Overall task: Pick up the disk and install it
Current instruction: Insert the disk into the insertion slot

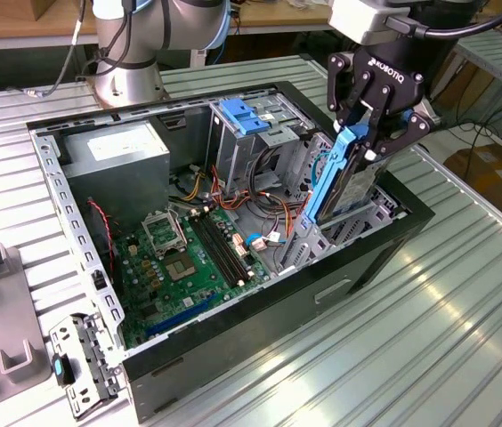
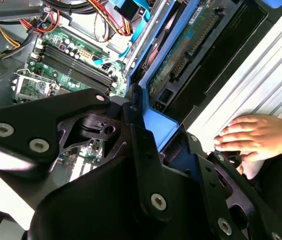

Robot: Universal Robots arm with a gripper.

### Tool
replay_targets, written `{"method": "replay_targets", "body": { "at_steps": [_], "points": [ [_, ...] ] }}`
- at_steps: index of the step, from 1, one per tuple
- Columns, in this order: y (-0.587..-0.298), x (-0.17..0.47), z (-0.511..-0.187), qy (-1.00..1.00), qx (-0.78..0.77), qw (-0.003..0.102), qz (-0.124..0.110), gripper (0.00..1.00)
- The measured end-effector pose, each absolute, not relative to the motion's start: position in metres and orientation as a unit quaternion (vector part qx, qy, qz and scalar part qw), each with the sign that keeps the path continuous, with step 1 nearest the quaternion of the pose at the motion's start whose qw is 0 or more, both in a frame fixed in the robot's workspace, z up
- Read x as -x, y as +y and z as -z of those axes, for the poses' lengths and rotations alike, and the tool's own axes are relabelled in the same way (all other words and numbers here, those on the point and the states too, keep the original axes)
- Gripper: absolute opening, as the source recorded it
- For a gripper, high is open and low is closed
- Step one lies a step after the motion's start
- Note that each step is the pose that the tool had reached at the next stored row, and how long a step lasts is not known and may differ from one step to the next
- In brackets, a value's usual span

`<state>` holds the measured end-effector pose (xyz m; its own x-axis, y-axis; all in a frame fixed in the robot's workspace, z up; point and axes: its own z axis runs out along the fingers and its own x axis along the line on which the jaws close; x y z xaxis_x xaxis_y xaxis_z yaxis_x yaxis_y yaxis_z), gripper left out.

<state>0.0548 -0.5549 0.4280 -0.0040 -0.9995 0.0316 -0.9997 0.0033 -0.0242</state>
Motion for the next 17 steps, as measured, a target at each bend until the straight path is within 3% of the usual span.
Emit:
{"method": "replay_targets", "body": {
  "at_steps": [2,3,7,10,11,13,17],
  "points": [
    [-0.555,-0.055,-0.428,-0.708,-0.706,0.003,-0.02,0.38],
    [-0.555,-0.055,-0.428,-0.708,-0.706,0.003,-0.02,0.45],
    [-0.555,-0.055,-0.421,-0.708,-0.706,0.003,-0.02,0.45],
    [-0.556,-0.055,-0.415,-0.708,-0.706,0.003,-0.02,0.3],
    [-0.557,-0.055,-0.413,-0.708,-0.706,0.003,-0.02,0.3],
    [-0.565,-0.055,-0.408,-0.708,-0.706,0.003,-0.02,0.18],
    [-0.573,-0.058,-0.4,-0.708,-0.706,0.002,-0.02,0.11]
  ]
}}
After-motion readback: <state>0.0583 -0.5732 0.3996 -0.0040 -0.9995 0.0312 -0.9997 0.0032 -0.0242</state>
